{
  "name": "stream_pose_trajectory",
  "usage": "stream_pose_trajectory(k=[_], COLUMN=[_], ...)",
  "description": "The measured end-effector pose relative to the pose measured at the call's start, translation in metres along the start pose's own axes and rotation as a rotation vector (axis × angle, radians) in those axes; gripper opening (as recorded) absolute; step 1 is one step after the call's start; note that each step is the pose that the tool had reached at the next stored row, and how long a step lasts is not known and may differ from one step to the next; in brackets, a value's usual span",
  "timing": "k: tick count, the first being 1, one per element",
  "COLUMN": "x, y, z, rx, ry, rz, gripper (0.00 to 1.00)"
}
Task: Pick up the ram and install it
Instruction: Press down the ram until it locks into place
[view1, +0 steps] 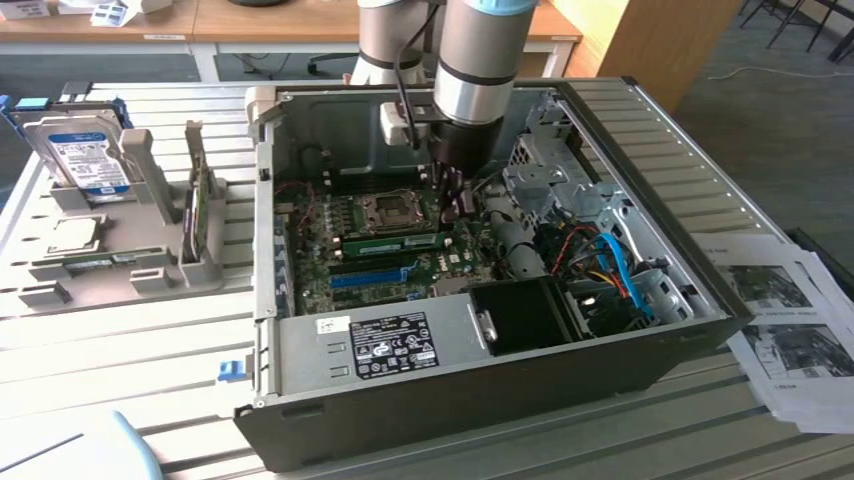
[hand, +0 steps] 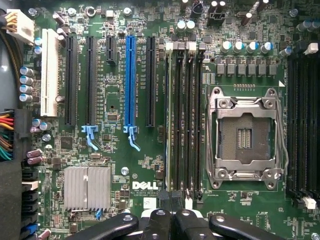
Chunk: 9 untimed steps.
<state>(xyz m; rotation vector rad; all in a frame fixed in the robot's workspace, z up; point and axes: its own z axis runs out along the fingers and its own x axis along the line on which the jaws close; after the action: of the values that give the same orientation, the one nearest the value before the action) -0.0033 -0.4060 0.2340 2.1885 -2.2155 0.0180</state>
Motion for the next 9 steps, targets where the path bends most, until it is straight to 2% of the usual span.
stream_pose_trajectory(k=[9], x=[-0.0007], y=[-0.0001], z=[0.0017], rx=[0.0001], ry=[-0.0003], rz=[0.0], gripper=[0.09])
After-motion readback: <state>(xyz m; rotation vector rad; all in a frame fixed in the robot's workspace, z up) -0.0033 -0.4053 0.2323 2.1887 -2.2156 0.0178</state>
